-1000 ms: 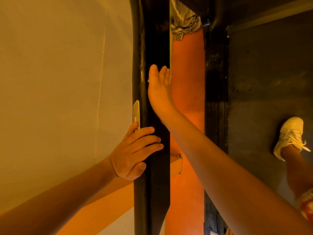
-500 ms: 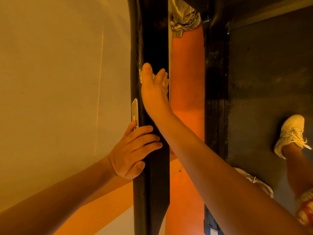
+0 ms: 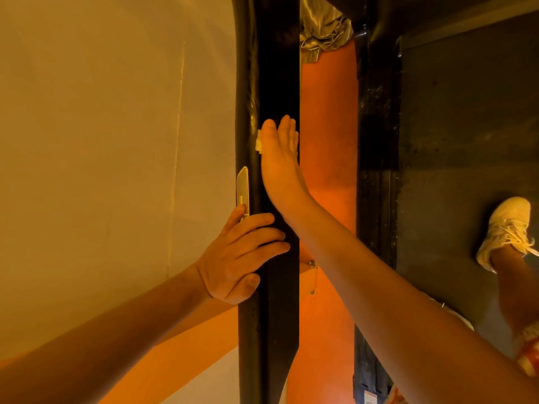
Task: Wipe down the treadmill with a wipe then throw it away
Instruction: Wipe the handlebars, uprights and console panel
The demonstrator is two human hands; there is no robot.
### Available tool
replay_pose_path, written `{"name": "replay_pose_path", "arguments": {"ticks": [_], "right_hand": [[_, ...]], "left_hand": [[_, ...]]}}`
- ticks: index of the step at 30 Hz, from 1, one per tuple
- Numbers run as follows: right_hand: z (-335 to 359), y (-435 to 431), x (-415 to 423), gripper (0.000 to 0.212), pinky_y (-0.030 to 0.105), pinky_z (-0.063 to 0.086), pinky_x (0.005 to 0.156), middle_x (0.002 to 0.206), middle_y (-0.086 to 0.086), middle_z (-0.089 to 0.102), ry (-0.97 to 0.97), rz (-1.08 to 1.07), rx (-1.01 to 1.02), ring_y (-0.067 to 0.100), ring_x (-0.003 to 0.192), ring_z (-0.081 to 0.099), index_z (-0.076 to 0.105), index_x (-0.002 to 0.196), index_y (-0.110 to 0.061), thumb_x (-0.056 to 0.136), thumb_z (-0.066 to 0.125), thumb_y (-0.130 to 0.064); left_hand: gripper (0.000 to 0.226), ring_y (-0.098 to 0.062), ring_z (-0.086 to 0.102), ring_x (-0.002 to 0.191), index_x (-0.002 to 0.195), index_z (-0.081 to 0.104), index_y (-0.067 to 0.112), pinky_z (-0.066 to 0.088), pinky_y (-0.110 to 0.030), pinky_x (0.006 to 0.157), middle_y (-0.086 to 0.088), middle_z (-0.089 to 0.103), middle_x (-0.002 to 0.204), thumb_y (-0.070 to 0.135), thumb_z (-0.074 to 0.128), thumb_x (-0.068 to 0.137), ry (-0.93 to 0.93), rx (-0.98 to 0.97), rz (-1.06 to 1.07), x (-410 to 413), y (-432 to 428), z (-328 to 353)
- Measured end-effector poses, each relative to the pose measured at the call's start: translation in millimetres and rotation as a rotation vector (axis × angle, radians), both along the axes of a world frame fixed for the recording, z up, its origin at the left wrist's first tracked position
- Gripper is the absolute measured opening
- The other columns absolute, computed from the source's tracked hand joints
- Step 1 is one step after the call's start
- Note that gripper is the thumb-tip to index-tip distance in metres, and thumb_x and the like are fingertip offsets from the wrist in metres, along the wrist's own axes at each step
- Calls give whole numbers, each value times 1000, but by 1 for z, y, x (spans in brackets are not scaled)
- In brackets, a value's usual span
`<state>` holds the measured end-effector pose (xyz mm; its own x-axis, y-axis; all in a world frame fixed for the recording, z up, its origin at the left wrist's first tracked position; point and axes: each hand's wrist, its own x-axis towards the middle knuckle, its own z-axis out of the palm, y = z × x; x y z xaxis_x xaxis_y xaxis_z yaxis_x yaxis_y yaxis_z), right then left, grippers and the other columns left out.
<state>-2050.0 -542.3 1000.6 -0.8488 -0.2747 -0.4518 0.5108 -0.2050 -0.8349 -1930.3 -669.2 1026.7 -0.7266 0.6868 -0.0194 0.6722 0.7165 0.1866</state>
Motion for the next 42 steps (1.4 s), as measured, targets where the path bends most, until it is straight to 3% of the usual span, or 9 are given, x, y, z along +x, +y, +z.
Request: {"name": "replay_pose_path", "arguments": {"ticks": [5,11,16,23,28,34,42], "right_hand": [[-14,6,-7,65,37,-9,124,171,3,-13,-107,46,58,17,157,-14,-6,163,-15,112,19,-45],[-1,2,10,65,36,-8,124,172,0,-13,15,10,0,14,157,-14,-7,163,-17,112,22,-45],[-6,5,-8,66,40,-9,126,171,4,-14,-90,23,49,18,157,-15,-7,163,-14,111,18,-47],[-2,3,7,66,36,-9,124,171,0,-14,43,42,18,14,157,-14,-9,163,-17,111,18,-48],[-9,6,-5,66,37,-9,124,171,3,-14,-67,60,79,17,157,-15,-7,163,-15,111,16,-47],[2,5,16,67,35,-9,124,172,-1,-14,37,60,15,14,156,-14,-9,163,-18,110,20,-49],[-6,4,-5,68,39,-7,125,172,8,-10,-125,39,95,21,158,-11,-4,164,-11,111,17,-48]], "left_hand": [[58,-24,40,143,130,57,15,14,-48,125,-4,57,131,44,11,109,16,-5,6,2,1,0],[57,-20,35,148,131,57,13,11,-48,126,-5,57,132,43,13,109,7,12,4,2,0,-1],[58,-22,37,146,131,57,15,13,-48,125,-4,56,131,44,13,109,19,4,9,1,-1,-1],[57,-25,40,142,129,57,13,12,-48,125,-5,57,130,43,13,109,21,19,-9,0,1,-1],[57,-26,40,141,129,57,13,13,-49,124,-5,56,129,43,12,109,24,20,-12,0,1,-1],[57,-26,42,141,128,58,14,12,-49,125,-6,57,130,44,14,109,5,19,-5,1,0,-3],[58,-23,39,144,128,58,14,12,-48,125,-5,57,129,44,13,109,10,11,16,3,0,-3]]}}
